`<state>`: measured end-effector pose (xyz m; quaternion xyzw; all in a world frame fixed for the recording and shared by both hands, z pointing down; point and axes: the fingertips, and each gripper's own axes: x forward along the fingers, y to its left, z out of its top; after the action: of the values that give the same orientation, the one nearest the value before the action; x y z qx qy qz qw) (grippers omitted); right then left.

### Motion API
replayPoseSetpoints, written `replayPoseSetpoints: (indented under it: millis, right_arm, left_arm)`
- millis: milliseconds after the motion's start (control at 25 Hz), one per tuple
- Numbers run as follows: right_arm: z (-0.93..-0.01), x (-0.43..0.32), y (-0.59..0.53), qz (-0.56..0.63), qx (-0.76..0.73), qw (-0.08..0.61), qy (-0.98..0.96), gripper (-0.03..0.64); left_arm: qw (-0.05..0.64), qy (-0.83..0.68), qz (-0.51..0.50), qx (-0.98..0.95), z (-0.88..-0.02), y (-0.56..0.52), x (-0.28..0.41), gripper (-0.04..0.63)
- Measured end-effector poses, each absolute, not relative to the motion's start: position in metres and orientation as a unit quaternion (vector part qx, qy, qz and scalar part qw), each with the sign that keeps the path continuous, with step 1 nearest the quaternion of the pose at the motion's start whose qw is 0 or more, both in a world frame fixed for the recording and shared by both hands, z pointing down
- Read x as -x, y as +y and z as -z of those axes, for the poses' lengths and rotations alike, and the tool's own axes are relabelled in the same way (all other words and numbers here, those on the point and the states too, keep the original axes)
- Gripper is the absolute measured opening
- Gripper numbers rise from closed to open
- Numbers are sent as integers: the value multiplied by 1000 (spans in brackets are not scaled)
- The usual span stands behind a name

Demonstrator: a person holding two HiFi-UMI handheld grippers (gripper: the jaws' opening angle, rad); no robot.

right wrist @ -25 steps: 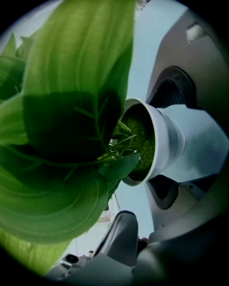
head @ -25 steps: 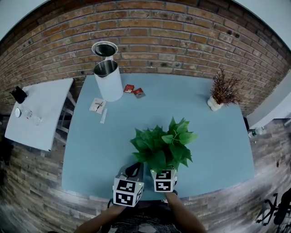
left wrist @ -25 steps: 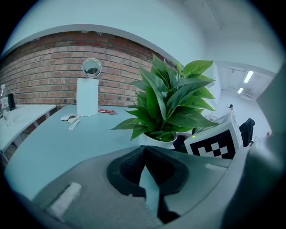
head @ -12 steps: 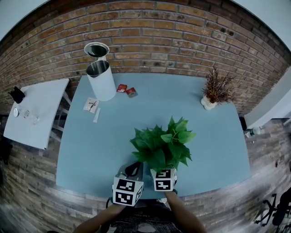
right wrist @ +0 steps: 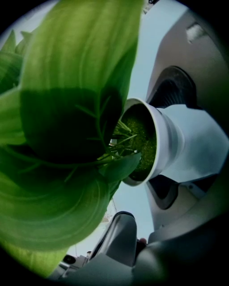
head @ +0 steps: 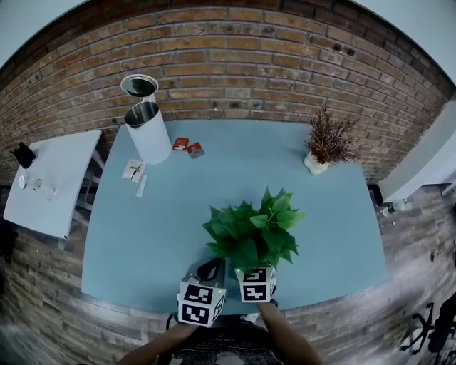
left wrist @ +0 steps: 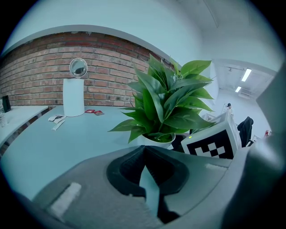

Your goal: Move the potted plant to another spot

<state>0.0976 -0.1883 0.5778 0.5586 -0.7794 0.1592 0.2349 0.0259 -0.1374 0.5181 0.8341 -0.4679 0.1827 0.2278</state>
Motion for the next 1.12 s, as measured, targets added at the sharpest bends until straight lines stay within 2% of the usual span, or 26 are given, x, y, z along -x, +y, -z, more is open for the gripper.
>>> replayPoseSetpoints:
  millis: [1120]
  right_arm:
    - [-567, -172, -196, -144, -557, 231, -784, 466]
  left_arm:
    - [225, -478, -179, -830, -520, -143, -101, -3]
